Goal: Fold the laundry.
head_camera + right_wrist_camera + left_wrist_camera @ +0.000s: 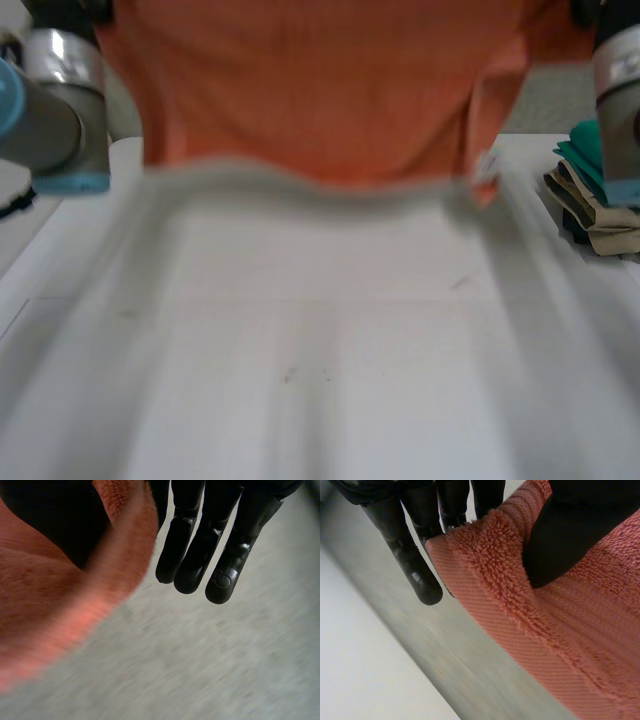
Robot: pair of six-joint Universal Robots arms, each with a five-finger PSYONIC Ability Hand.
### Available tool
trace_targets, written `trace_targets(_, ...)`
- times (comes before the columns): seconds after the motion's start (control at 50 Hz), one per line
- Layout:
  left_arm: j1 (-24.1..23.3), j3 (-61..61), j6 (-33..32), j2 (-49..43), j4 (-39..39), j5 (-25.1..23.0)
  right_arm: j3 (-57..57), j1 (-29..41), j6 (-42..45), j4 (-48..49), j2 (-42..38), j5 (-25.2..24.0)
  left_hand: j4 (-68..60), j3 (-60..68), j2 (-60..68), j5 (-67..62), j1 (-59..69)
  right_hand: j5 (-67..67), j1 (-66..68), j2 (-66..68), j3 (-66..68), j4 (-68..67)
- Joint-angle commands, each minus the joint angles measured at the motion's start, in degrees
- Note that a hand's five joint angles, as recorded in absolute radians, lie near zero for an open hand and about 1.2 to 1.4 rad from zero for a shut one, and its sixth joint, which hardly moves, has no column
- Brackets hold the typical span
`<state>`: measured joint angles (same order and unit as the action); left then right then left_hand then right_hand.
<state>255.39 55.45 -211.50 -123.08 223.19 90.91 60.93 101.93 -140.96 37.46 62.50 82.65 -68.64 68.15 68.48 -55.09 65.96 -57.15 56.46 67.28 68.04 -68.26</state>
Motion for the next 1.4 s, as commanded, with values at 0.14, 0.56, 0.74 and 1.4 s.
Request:
trace_targets(0.14,0.55,21.77,9.7,6.53,2.95,0.05,9.81,2.92,-0.63,-8.53,2.98,-0.47,-11.36,11.85,11.52,-14.91,14.04,-12.85,23.54,12.73,11.96,-11.74)
trace_targets(0.56,1.87,39.82,9.08,2.5,1.72,-4.43,26.09,-0.15,-10.54,-20.14,-8.8,-3.99,-11.36,11.85,11.52,-14.91,14.04,26.26,-15.57,-26.39,-27.16,27.37)
trace_targets(0.74,2.31,40.53,9.08,4.08,-0.65,-4.43,24.86,-4.98,-30.76,-27.51,-6.87,-4.95,-11.36,11.85,11.52,-14.91,14.04,34.37,-23.68,-34.49,-35.26,35.48)
trace_targets(1.4,9.51,55.9,-12.6,25.96,-46.94,-4.69,34.52,-14.3,21.24,-68.29,10.97,-6.36,-11.36,11.85,11.52,-14.91,14.04,-12.85,23.54,12.73,11.96,-11.74)
